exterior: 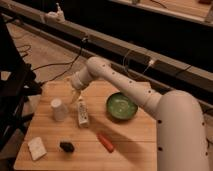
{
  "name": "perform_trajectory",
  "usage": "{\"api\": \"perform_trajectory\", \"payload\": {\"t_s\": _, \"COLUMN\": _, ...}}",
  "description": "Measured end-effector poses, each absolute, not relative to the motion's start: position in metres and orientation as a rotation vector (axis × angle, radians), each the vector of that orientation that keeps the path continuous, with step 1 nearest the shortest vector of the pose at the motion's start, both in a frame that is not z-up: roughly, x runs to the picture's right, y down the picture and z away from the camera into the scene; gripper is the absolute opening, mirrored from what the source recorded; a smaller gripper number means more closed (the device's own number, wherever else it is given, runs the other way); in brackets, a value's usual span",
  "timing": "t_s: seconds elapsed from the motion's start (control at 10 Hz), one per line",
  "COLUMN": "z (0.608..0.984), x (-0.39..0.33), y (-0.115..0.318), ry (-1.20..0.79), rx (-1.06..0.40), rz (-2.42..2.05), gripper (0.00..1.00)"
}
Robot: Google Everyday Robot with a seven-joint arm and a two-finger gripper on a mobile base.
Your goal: Place the ceramic cup over the eraser
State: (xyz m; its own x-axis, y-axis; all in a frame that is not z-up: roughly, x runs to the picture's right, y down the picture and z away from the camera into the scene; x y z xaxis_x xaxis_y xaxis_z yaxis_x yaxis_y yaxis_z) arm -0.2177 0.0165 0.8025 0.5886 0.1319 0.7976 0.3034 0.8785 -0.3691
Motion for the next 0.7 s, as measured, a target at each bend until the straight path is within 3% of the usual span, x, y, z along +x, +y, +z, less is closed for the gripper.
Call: {"api": "perform_trajectory", "payload": {"t_s": 0.7, "z": 0.812, "x": -0.277, "y": 0.082, "ry": -1.013, "rx": -0.698, "rz": -0.231, "gripper": 0.80}}
